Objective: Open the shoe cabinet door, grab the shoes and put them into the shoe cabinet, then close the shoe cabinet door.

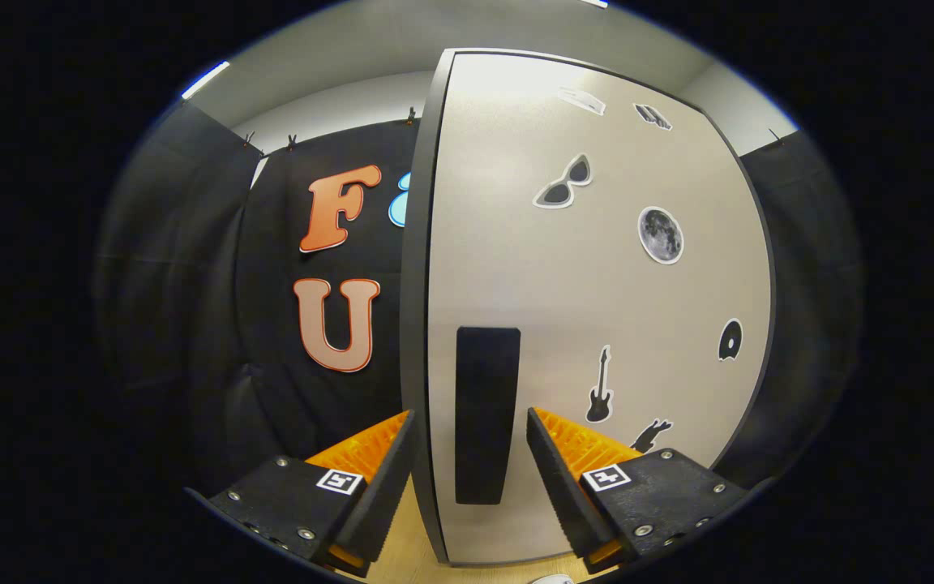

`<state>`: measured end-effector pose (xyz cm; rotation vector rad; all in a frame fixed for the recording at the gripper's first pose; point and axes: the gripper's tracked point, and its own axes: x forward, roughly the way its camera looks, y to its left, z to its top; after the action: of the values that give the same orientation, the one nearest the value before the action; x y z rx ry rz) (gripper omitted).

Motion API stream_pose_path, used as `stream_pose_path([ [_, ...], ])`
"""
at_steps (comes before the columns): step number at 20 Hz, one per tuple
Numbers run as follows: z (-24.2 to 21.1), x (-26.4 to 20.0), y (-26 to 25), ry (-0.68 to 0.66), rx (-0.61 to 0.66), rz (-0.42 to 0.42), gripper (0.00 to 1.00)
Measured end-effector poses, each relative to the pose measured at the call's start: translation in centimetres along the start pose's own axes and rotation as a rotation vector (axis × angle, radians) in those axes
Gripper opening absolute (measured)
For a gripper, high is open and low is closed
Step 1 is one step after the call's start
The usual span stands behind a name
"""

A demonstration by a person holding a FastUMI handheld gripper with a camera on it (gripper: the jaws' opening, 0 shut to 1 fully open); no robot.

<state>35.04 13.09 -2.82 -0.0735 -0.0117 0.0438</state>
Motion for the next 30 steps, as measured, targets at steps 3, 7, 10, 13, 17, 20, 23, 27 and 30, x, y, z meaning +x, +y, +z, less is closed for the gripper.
stream_pose_path([
  [3,-0.4,0.4,-0.1,0.001,-0.009,-0.014,0.64],
  [7,-0.7,0.7,-0.5,0.008,-0.016,-0.036,0.4],
  [10,-0.8,0.7,-0.5,0.004,-0.009,-0.034,0.35],
  [13,-0.7,0.4,-0.5,0.01,-0.009,-0.02,0.32],
  [17,-0.6,-2.1,-0.6,0.002,-0.006,0.009,0.29],
  [20,-0.5,-5.3,-1.3,-0.005,0.008,0.031,0.29],
  [23,-0.4,-8.9,-2.8,0.002,0.031,0.043,0.29],
  [27,-0.5,-12.9,-6.0,0.004,0.026,0.044,0.29],
  [30,-0.6,-15.5,-8.9,0.002,0.045,0.027,0.28],
])
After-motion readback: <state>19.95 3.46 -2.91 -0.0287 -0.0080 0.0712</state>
